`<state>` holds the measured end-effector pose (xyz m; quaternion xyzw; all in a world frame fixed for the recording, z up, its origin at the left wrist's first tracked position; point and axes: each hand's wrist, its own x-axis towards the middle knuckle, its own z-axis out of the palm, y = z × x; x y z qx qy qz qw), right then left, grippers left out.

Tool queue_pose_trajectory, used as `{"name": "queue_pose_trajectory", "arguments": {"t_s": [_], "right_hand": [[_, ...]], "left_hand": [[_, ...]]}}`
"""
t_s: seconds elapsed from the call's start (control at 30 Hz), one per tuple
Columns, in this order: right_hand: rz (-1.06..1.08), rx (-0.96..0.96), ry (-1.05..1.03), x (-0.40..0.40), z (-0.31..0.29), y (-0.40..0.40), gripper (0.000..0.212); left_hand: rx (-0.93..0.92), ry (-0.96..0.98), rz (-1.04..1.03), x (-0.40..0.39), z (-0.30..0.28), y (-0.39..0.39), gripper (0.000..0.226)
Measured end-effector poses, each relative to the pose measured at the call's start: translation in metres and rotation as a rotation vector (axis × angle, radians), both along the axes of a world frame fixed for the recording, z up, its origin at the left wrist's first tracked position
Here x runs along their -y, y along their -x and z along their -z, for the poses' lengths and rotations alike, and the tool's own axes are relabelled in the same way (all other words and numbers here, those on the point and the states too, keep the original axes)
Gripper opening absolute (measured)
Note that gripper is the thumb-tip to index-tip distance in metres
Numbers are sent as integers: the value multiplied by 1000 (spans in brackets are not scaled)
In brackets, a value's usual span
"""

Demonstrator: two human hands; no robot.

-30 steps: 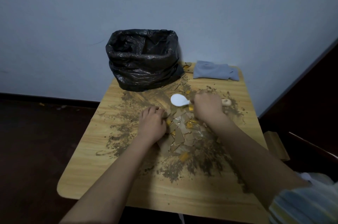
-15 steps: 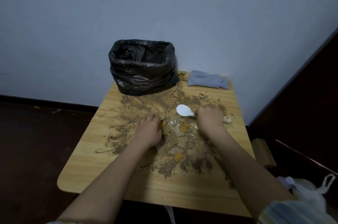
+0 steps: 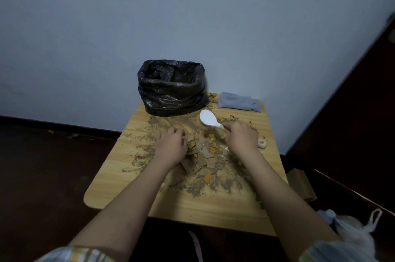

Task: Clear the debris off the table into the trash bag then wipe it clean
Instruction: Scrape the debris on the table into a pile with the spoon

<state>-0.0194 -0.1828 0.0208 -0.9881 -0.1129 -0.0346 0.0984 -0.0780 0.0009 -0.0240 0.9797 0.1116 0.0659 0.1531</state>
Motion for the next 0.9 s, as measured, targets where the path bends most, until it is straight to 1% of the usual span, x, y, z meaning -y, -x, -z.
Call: {"name": "queue_pose_trajectory", "arguments": {"t_s": [0.13,0.3,0.5,0.73,0.8,0.9], "right_hand": [[42,-28,-112,0,-9,16,31],[58,-44,-187,4,-17,27,31],[79,-66,-199,9,-23,21,28],[113,-115,-235,8,-16,-31,25],[125,-129,-262,9,-10,-48,25],[139,-142,-263,-2,7,-92,26]], "left_hand": [[138,15,-29,-2,-19,15,26],[221,10,-48,-4,-42,29,23],[175,6,-52,-4,-64,24,27],[71,-37,-59,-10,-62,-26,51],[52,-66,-58,-13,-56,-42,48],[41,-34,-56,-22,-36,-86,31]]}}
